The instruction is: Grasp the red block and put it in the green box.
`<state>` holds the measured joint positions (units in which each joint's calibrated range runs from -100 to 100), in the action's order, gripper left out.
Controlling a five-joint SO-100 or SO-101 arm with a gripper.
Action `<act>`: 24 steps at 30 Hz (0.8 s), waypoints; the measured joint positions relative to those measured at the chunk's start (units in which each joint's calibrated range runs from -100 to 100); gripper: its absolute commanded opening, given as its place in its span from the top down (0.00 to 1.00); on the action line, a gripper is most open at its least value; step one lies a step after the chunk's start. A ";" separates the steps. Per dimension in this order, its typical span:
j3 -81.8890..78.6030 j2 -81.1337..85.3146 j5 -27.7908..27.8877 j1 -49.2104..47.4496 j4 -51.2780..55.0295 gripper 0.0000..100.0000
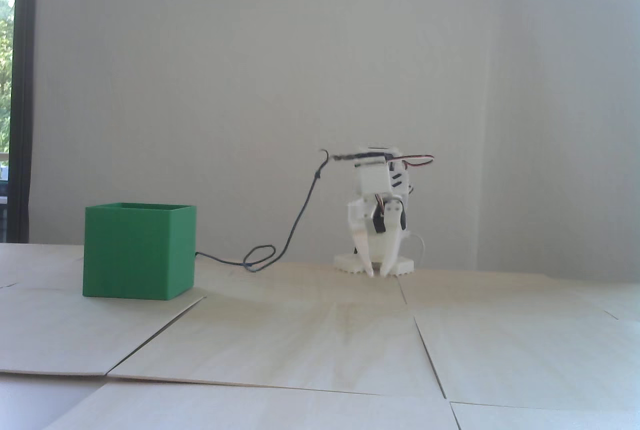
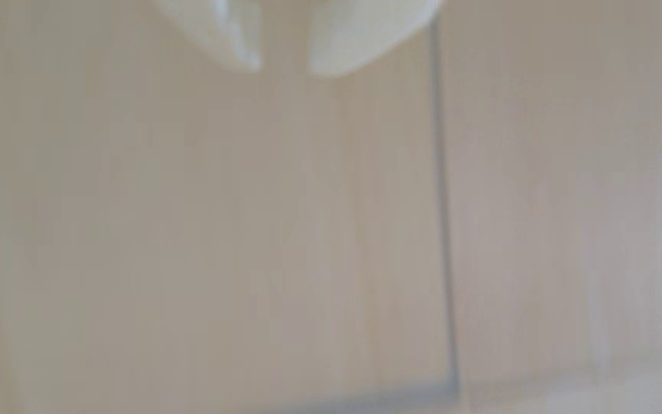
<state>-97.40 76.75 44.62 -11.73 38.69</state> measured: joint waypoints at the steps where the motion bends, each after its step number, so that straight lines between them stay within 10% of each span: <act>1: 0.00 1.08 -0.46 -0.38 2.33 0.97; 12: 0.18 19.93 -2.57 -1.83 34.61 0.97; 24: 0.27 20.76 -2.57 -1.83 36.44 0.97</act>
<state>-97.14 97.51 42.05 -13.57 75.12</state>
